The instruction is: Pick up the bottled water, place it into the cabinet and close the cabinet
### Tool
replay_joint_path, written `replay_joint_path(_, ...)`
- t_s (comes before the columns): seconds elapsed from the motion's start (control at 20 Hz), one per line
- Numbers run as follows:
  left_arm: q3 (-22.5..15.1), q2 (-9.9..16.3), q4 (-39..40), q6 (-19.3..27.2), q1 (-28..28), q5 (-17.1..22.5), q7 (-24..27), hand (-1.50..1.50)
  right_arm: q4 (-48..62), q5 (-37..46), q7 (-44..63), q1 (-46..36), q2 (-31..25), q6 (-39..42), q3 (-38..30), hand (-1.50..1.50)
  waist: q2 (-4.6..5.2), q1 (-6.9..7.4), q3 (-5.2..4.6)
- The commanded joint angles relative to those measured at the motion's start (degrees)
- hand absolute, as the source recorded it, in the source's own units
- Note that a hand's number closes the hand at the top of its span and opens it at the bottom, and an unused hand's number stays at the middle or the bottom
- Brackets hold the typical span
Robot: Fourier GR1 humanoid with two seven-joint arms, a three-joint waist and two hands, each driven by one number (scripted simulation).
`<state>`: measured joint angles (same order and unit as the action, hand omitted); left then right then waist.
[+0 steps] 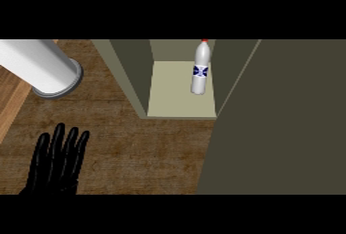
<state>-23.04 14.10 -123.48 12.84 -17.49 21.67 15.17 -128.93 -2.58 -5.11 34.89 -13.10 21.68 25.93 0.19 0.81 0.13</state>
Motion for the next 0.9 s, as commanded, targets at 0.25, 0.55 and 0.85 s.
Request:
replay_joint_path(0.25,9.6,6.2,-9.2,-7.4,-15.3,8.3,4.9,-1.50,-6.9,8.6,4.9,-1.8,0.3,0.6,13.6,1.50,-0.69,0.75,-0.27)
replay_joint_path(0.55,16.3,8.4,-8.4,-14.6,-19.5,14.9,7.3,-1.50,-6.5,11.4,10.9,-5.1,3.5,-0.8,17.4,1.50,-0.48,0.98,-0.33)
replay_joint_path(0.85,21.4,10.0,-6.8,-19.3,-21.6,19.2,8.5,-1.50,-4.6,6.1,15.3,-8.4,7.3,-0.5,16.2,1.50,-0.21,1.95,-0.36)
